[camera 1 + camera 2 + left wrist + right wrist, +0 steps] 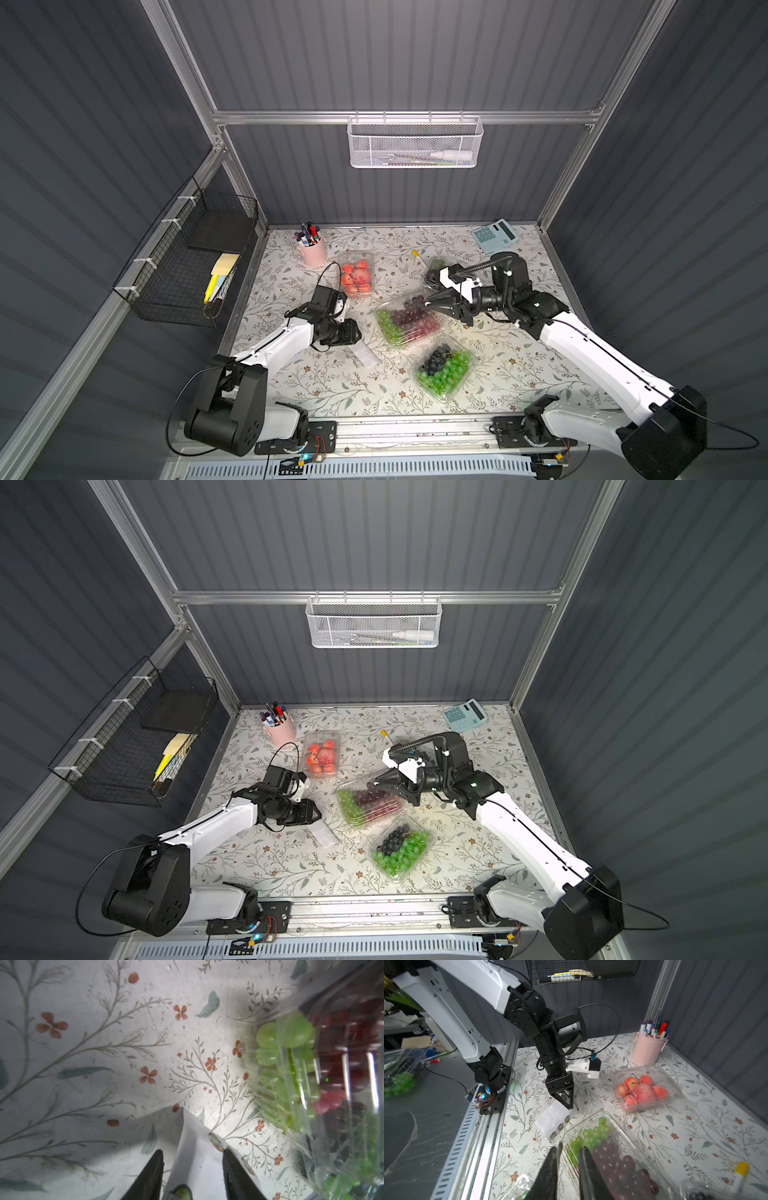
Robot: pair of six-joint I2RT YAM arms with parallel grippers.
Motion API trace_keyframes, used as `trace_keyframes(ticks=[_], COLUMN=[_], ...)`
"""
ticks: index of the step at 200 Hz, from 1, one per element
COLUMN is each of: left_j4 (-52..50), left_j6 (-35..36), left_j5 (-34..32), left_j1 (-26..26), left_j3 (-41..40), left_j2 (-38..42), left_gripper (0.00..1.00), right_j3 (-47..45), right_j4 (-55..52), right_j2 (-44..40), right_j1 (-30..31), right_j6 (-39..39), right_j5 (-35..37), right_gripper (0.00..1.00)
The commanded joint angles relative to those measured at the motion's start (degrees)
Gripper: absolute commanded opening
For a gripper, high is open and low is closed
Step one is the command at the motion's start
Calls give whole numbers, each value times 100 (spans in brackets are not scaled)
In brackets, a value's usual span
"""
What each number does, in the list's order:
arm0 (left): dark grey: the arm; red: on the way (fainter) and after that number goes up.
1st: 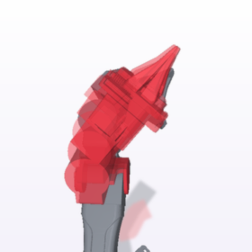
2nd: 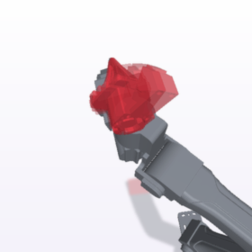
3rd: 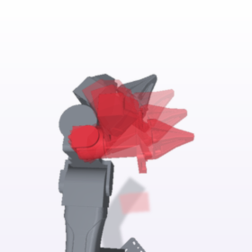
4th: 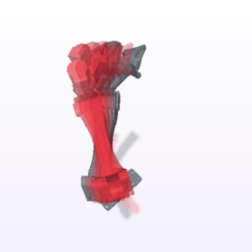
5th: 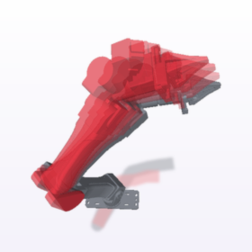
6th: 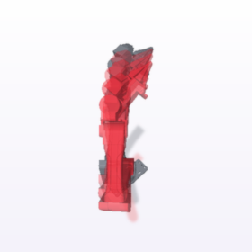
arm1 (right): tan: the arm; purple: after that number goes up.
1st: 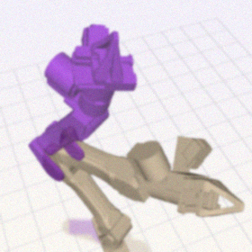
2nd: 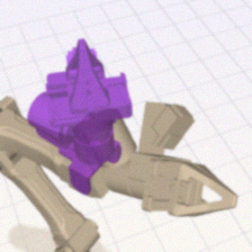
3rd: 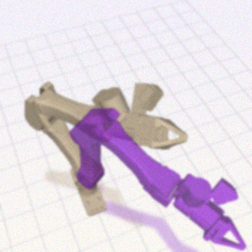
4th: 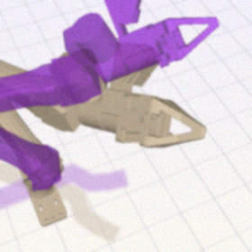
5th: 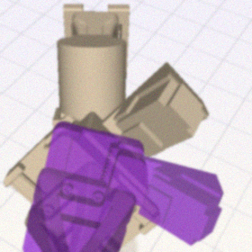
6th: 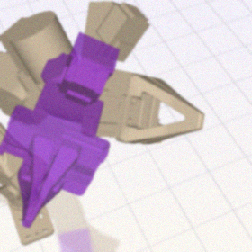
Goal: Label fruit boxes
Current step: Place the label sticker at the center of the board, then adjust the label.
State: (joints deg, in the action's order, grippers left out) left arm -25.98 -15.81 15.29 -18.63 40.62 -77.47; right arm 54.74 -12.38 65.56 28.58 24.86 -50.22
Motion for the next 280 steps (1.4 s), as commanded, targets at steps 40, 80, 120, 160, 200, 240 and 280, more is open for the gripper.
trace_keyframes(ticks=[40,80,120,160,200,240,280], left_j4=[-596,-406,361,635,839,474,321], left_j6=[115,401,2423,4180,5437,6604,7059], left_j5=[-417,813,2044,2788,2927,2803,2778], left_j1=[26,-70,-296,-454,-799,-1253,-1662], left_j3=[655,1107,992,1194,1279,1526,1684], left_j2=[474,926,1599,1804,1797,1597,1412], left_gripper=[52,47,42,40,37,37,37], right_j3=[-121,-284,-300,-110,75,131,239], right_j4=[-240,-222,-242,-394,-402,23,142], right_j2=[-462,-630,-598,-401,-113,78,244], right_j1=[307,399,410,461,566,643,693], right_j6=[2021,3105,3476,3525,3439,3009,2884], right_j5=[764,900,384,-155,-340,-252,-287], right_gripper=[24,23,22,23,25,30,32])
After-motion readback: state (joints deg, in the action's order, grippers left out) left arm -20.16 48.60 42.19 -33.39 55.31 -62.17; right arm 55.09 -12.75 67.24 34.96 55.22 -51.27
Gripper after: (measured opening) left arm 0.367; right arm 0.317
